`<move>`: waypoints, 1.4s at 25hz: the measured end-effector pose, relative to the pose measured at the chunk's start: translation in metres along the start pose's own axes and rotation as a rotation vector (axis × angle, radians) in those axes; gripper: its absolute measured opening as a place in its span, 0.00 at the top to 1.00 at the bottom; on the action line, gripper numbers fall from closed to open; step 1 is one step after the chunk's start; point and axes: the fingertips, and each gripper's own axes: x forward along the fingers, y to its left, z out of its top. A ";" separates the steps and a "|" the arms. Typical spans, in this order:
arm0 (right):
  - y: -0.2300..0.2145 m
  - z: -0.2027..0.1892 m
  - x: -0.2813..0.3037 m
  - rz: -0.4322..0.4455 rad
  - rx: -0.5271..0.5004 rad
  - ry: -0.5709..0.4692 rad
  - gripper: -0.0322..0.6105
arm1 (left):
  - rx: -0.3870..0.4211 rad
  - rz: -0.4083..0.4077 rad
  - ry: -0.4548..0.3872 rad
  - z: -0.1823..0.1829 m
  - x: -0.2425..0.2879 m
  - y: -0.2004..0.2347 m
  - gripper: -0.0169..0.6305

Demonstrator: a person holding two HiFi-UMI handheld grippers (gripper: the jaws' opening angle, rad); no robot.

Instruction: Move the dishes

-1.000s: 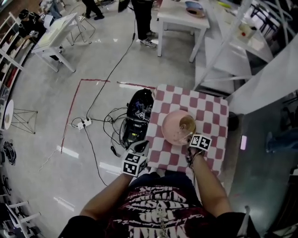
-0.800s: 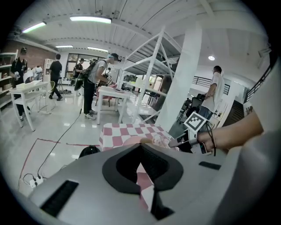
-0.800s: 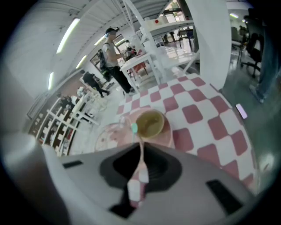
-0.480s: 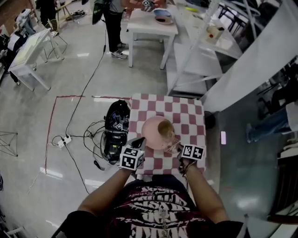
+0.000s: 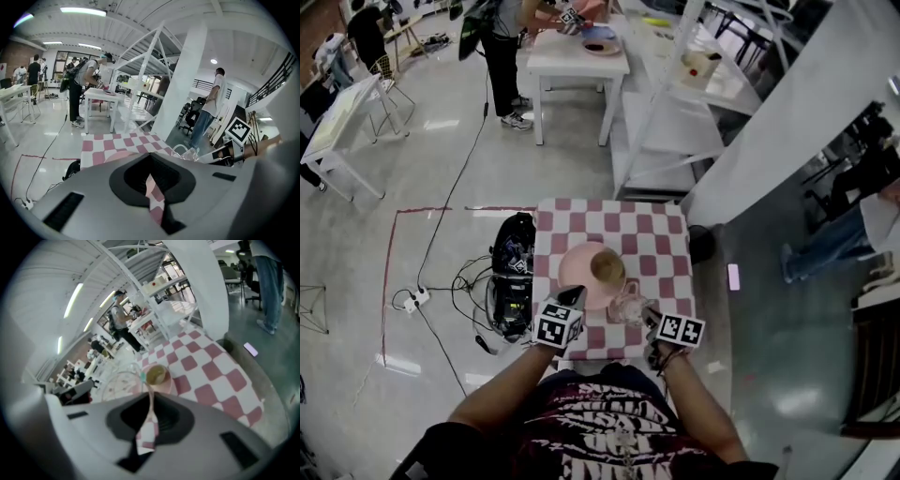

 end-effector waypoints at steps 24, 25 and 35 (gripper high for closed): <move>-0.161 0.039 0.005 -0.008 0.031 0.088 0.87 | -0.052 0.157 0.050 -0.010 0.054 -0.066 0.93; -0.167 0.040 0.007 -0.015 0.027 0.094 0.87 | -0.058 0.171 0.050 -0.011 0.055 -0.065 0.93; -0.207 0.037 0.035 -0.080 -0.131 0.194 0.87 | -0.074 0.267 0.050 -0.016 0.053 -0.076 0.93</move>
